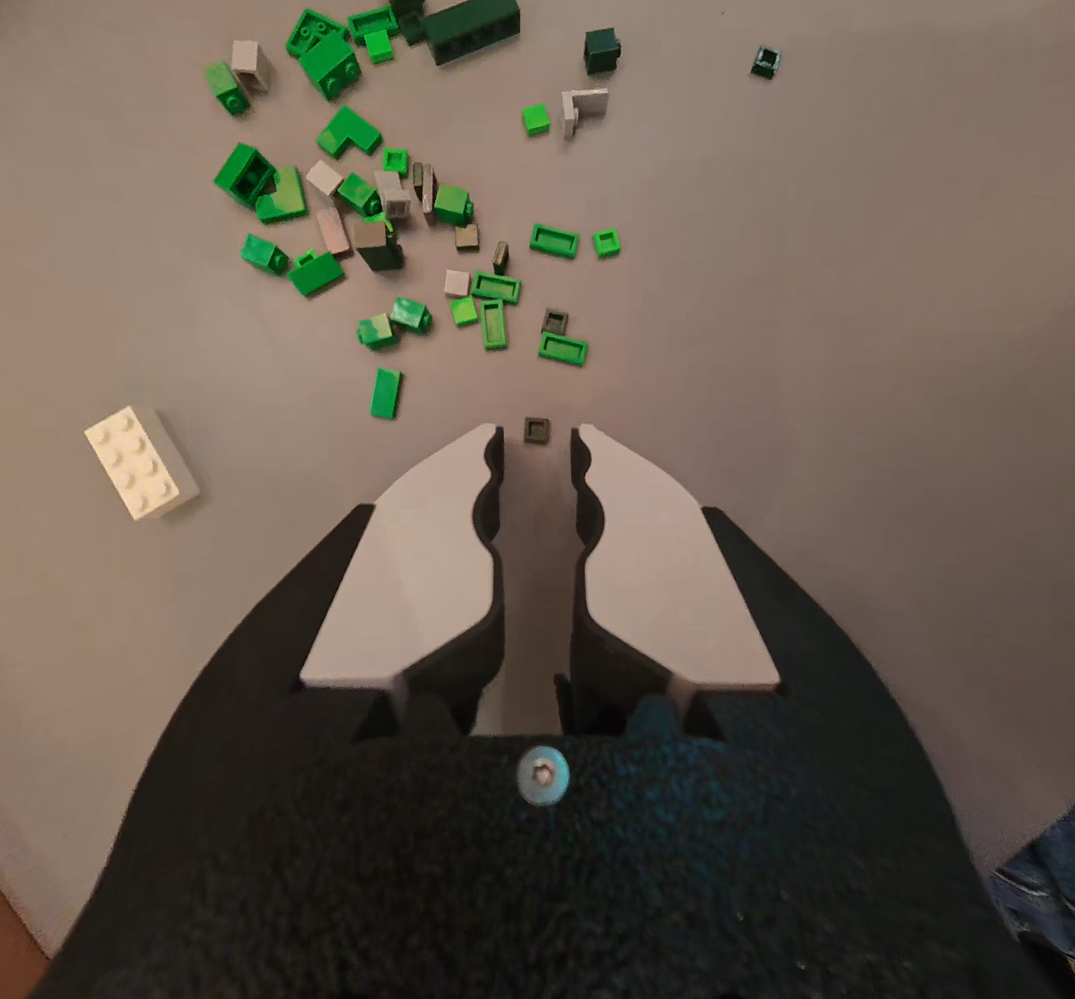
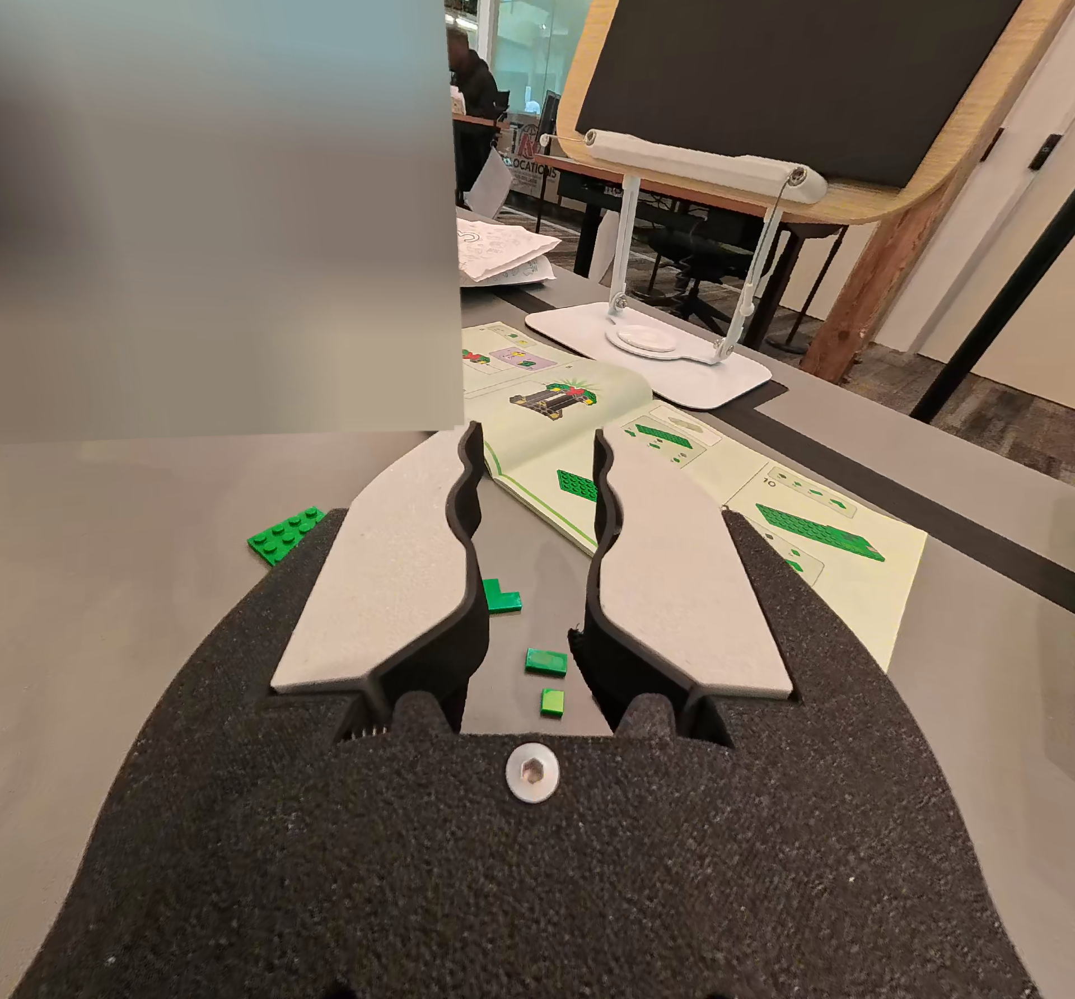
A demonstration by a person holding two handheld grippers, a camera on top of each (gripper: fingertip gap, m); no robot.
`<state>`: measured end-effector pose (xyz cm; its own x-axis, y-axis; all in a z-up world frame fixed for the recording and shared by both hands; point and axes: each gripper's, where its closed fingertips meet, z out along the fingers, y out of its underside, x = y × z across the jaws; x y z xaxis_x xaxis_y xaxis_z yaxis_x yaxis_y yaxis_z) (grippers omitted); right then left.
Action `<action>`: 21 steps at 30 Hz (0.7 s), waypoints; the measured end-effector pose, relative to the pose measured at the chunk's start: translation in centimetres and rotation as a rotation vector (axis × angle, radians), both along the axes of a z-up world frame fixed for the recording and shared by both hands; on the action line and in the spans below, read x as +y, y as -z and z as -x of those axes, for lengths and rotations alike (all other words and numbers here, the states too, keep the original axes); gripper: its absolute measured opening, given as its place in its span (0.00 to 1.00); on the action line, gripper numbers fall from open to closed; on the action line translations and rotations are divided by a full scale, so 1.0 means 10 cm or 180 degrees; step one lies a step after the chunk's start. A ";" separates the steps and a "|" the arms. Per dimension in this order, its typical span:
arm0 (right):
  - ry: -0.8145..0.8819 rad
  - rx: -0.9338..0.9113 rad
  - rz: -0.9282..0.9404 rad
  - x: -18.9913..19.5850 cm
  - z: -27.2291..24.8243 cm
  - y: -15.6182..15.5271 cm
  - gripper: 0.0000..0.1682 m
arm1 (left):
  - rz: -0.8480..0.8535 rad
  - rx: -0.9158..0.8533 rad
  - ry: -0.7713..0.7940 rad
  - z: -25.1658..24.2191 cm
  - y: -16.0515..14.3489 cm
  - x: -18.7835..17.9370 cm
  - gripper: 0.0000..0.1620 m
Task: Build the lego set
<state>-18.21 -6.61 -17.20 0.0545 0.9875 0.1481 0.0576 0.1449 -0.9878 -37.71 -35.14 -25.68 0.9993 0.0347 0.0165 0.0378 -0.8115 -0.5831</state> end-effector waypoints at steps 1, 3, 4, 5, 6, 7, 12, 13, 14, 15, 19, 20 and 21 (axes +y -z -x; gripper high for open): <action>0.0000 0.0000 0.0001 0.00 0.00 0.00 0.21 | -0.0010 0.0000 0.0014 0.01 0.01 0.01 0.12; -0.0011 0.0000 0.0004 0.00 0.00 0.00 0.21 | 0.0010 -0.0054 0.0018 0.01 0.05 0.02 0.12; -0.0047 0.0009 0.0002 -0.02 0.00 0.00 0.21 | 0.0008 -0.0070 0.0025 0.01 0.05 0.02 0.12; -0.0077 0.0023 0.0005 -0.03 -0.01 -0.01 0.21 | 0.0000 -0.0065 0.0029 0.01 0.05 0.02 0.12; -0.0085 0.0030 0.0010 -0.04 -0.01 -0.01 0.21 | 0.0016 -0.0048 0.0031 0.01 0.05 0.02 0.11; -0.0083 0.0029 0.0014 -0.03 -0.01 -0.01 0.21 | 0.0032 -0.0021 0.0037 0.02 0.06 0.02 0.10; -0.0196 0.0028 0.0011 -0.09 0.00 -0.01 0.22 | 0.0045 0.0083 0.0140 0.03 0.06 0.02 0.04; -0.0260 0.0039 0.0021 -0.13 -0.01 -0.02 0.22 | 0.0027 0.0087 0.0175 0.02 0.06 0.02 0.04; -0.0315 0.0039 0.0018 -0.16 -0.01 -0.02 0.22 | 0.0016 0.0086 0.0193 0.01 0.06 0.02 0.04; -0.0360 0.0033 -0.0007 -0.20 -0.01 -0.02 0.22 | -0.0002 0.0093 0.0177 0.00 0.05 0.04 0.04; -0.0680 -0.0003 -0.0220 -0.45 0.05 -0.05 0.20 | -0.1013 -0.0475 0.0036 -0.28 -0.35 0.46 0.04; -0.0850 0.0008 -0.0252 -0.58 0.08 -0.10 0.18 | -0.1469 -0.0845 0.0040 -0.44 -0.56 0.63 0.04; -0.1039 0.0032 -0.0318 -0.73 0.11 -0.16 0.17 | -0.1893 -0.1215 0.0049 -0.58 -0.75 0.78 0.04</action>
<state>-19.32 -13.92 -15.60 -0.2600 0.9337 0.2461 -0.0175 0.2502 -0.9680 -31.88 -27.39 -18.13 0.9202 -0.1032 0.3775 0.3189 -0.3615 -0.8761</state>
